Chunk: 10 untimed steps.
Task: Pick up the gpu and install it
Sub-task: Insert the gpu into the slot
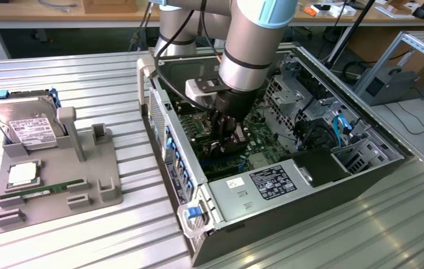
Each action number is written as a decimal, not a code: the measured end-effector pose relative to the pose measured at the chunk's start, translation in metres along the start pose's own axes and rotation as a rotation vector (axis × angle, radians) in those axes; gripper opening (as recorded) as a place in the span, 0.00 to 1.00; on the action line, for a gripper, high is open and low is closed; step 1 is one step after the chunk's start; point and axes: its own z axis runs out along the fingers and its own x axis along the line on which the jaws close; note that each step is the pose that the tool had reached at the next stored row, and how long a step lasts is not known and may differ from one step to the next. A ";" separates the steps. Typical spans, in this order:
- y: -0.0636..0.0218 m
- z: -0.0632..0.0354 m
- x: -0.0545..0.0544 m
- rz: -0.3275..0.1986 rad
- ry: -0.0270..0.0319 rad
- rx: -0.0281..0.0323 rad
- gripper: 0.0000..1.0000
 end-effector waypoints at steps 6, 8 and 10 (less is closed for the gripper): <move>0.0006 -0.0173 0.000 0.000 0.0000 0.0003 0.46; 0.0015 -0.0360 -0.001 0.000 0.0008 0.0009 0.46; 0.0021 -0.0517 -0.002 0.000 0.0024 0.0010 0.38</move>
